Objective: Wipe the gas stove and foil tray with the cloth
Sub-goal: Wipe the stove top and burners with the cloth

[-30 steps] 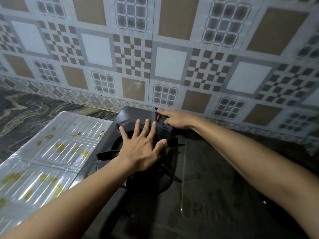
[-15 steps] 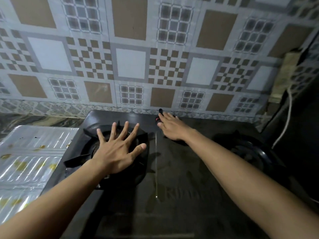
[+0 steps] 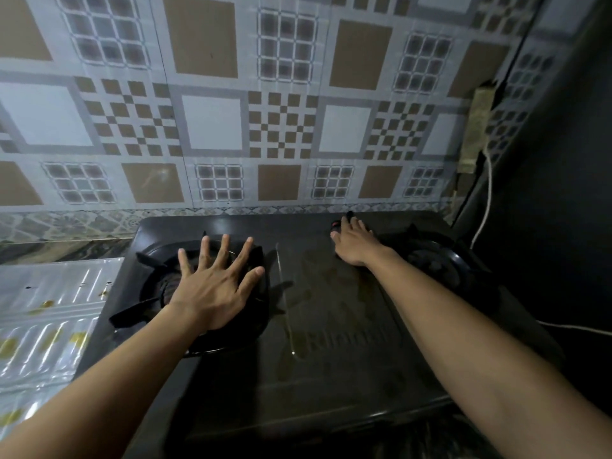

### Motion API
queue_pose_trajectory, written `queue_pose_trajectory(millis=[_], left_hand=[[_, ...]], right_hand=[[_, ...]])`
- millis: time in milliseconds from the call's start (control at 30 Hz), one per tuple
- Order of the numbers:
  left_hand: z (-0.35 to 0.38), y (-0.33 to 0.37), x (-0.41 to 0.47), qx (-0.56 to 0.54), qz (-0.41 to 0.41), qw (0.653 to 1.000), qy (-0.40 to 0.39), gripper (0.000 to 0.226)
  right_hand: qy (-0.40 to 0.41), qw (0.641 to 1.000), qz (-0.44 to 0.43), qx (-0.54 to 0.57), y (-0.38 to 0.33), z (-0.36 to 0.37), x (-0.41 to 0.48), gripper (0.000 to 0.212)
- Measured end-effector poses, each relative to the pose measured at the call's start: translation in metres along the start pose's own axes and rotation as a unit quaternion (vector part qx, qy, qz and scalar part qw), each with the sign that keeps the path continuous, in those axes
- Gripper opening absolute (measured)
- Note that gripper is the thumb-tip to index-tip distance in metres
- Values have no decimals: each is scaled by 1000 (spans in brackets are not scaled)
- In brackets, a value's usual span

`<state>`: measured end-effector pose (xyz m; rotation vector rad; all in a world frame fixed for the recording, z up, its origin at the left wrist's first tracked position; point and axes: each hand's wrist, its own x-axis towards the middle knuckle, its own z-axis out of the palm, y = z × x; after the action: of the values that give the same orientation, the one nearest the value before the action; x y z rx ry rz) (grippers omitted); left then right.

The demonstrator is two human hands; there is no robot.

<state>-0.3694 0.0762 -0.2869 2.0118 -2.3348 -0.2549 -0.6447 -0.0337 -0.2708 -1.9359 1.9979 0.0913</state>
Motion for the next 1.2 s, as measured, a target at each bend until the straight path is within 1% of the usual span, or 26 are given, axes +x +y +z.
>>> queue_pose_trajectory(millis=[67,133,233,333,467,567,700,833,1000,1200], left_hand=[[-2,1,-2,-5,-3,1000,-4,78],[-3,5,-5,-17,-12,1000,-15,73],[-2,9,-8,-33,-14,999,-24,69],[-1,9,-8,-41,-17,999,-18,68],[-1,11,-8,-46,-19,999,-22,66],[-1,10,-7,-36,-21,999,-20,66],[-2,12,-8,-25,-15,1000,-10,64],[-1,16,-11,-32,3,999,-4,66],[1,13,-14,-43,21,999,-1,73],[3,13,-16,-46,18,999,6,71]], right_hand=[[7,1000,14,13,2,3,-10,63],[31,999,22,30,0,7,-18,62],[45,999,9,14,-8,11,-24,58],[51,996,-64,-18,-29,19,-31,55],[58,985,-165,-8,-66,37,-45,52],[45,977,-207,-13,-76,45,-61,51],[51,967,-249,-14,-74,62,-92,51],[35,973,-225,-17,-66,64,-101,56],[29,991,-131,-14,-42,43,-72,60],[41,997,-56,-21,-20,24,-36,61]])
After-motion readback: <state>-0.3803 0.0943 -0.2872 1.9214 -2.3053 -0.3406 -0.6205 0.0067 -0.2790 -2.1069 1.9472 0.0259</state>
